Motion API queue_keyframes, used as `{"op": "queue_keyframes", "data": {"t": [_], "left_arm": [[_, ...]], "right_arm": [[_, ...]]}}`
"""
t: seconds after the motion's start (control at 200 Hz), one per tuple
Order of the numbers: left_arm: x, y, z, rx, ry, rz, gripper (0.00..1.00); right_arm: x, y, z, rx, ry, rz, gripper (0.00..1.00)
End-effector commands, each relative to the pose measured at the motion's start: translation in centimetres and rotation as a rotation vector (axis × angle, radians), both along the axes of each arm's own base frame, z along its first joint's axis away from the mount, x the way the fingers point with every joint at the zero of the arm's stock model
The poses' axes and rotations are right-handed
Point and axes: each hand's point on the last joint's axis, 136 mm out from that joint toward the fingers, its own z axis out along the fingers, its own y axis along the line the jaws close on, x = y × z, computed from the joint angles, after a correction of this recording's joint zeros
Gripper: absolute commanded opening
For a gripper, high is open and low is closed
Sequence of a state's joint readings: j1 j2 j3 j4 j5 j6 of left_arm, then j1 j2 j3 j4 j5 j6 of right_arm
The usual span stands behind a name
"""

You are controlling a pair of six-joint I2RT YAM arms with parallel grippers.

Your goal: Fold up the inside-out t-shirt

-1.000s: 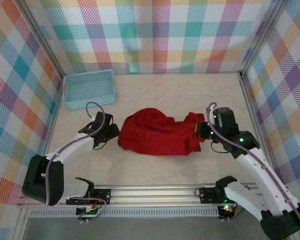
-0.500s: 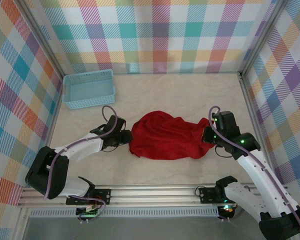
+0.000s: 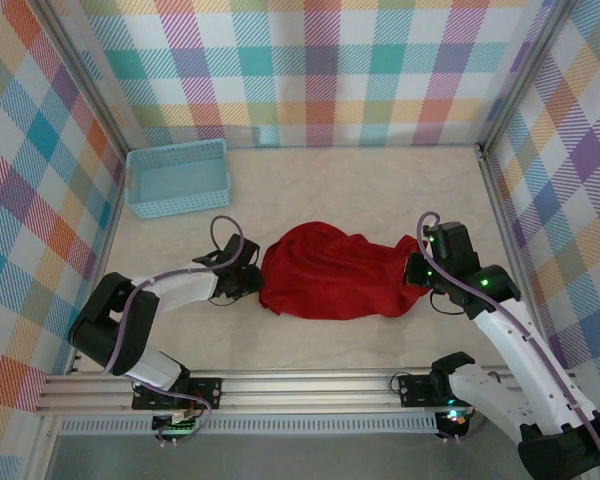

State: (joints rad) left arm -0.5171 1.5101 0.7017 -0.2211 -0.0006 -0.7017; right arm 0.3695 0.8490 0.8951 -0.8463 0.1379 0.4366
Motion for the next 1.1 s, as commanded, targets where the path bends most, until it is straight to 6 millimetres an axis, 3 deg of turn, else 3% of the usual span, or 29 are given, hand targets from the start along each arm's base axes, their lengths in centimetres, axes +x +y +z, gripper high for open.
{"op": "queue_keyframes", "data": {"t": [0.0,0.29,0.405,0.645,0.78,0.94,1.095], "left_arm": [[0.1,-1.0,-0.9,-0.014,0.024,-0.008,0.32],[-0.7,-2.7,-0.8,0.045,0.027,-0.086,0.29],[-0.6,-2.9,-0.3,0.071,0.008,-0.097,0.34],[-1.0,-2.7,0.1,0.214,0.031,-0.156,0.39],[-1.2,-2.2,-0.7,0.285,0.076,-0.162,0.38],[-1.5,-1.8,-1.8,0.315,0.112,-0.157,0.3],[-0.8,-2.2,-0.7,0.274,0.057,-0.137,0.15]], "right_arm": [[0.2,0.2,0.5,0.018,-0.025,0.006,0.0],[0.5,0.6,-0.1,0.024,-0.015,0.014,0.0],[0.6,0.6,-0.3,0.027,-0.011,0.015,0.0],[0.7,0.9,-0.4,0.031,-0.007,0.022,0.0],[0.7,0.9,-0.4,0.033,-0.007,0.023,0.0],[0.7,0.8,-0.3,0.029,-0.012,0.023,0.0],[0.7,0.6,-0.2,0.011,-0.014,0.019,0.0]]}}
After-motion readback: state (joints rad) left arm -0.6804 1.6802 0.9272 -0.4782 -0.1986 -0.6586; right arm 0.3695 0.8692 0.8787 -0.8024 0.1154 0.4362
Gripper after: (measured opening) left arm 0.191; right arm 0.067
